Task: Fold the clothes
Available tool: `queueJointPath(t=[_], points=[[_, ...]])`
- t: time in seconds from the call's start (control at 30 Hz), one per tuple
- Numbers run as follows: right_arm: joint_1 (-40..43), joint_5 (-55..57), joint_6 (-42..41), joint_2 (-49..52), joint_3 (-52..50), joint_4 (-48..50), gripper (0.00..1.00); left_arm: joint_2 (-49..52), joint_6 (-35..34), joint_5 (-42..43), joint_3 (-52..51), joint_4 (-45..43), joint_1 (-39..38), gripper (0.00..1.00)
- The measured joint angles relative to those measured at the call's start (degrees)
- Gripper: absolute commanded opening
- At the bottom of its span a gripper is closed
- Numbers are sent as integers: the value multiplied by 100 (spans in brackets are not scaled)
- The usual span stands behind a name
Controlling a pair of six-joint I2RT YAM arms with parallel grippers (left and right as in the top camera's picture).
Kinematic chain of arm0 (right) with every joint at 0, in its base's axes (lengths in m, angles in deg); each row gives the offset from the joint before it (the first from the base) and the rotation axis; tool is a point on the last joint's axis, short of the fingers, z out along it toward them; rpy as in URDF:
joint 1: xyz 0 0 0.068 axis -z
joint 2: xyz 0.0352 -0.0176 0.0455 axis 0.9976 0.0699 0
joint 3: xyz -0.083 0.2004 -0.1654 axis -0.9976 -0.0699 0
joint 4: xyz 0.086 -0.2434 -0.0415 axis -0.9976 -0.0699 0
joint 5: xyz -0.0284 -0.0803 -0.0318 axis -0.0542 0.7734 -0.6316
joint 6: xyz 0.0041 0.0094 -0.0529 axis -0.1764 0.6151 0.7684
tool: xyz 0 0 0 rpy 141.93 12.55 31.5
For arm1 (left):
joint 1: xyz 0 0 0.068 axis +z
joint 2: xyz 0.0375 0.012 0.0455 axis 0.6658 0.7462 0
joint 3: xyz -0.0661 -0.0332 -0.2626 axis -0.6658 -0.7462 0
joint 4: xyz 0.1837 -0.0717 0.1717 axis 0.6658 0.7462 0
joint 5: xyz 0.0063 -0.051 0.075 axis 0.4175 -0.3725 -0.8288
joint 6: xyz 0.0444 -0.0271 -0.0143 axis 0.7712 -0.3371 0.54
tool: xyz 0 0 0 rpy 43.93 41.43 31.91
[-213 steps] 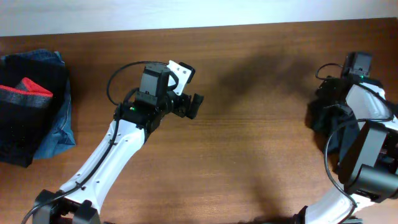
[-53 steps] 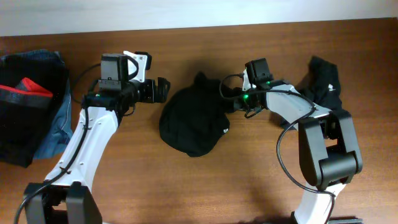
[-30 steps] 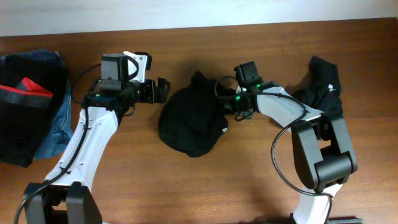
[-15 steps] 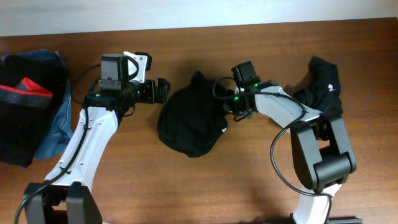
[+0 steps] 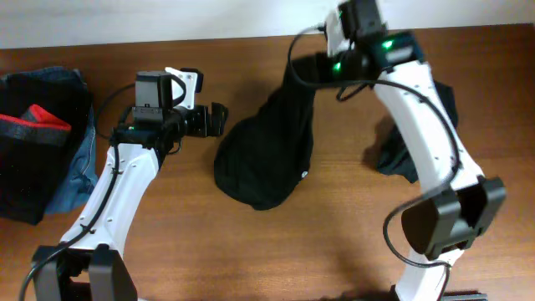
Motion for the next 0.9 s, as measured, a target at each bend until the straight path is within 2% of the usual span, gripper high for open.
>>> queueJointPath(t=[0.17, 0.33, 0.67, 0.9], points=[[-9, -26, 671, -48, 1878, -892, 4, 0, 2, 101, 0, -367, 0, 99], [-9, -42, 898, -125, 3117, -1445, 4, 0, 2, 658, 4, -839, 0, 99], [-9, -337, 977, -179, 4175, -1567, 4, 0, 0, 1676, 55, -1290, 0, 99], [-9, -549, 992, -225, 4638, -1578, 4, -96, 0, 2009, 586, -1272, 0, 99]])
